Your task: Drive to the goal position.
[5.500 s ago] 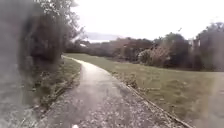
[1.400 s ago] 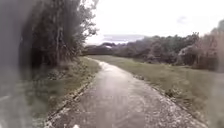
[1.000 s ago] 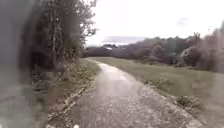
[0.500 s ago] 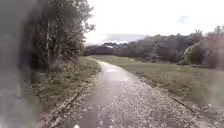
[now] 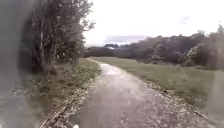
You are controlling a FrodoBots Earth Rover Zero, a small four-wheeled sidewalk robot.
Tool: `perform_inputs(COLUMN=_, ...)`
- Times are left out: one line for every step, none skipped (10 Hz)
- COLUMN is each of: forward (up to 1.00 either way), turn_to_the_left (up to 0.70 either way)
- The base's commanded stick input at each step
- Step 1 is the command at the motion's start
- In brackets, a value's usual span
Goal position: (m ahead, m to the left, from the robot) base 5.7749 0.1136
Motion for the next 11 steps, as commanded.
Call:
perform_inputs(forward=1.00, turn_to_the_left=0.00)
perform_inputs(forward=1.00, turn_to_the_left=0.00)
perform_inputs(forward=1.00, turn_to_the_left=0.00)
perform_inputs(forward=1.00, turn_to_the_left=0.00)
perform_inputs(forward=1.00, turn_to_the_left=0.00)
perform_inputs(forward=1.00, turn_to_the_left=0.00)
perform_inputs(forward=1.00, turn_to_the_left=0.00)
perform_inputs(forward=1.00, turn_to_the_left=0.00)
perform_inputs(forward=1.00, turn_to_the_left=0.00)
perform_inputs(forward=1.00, turn_to_the_left=0.00)
perform_inputs(forward=1.00, turn_to_the_left=0.00)
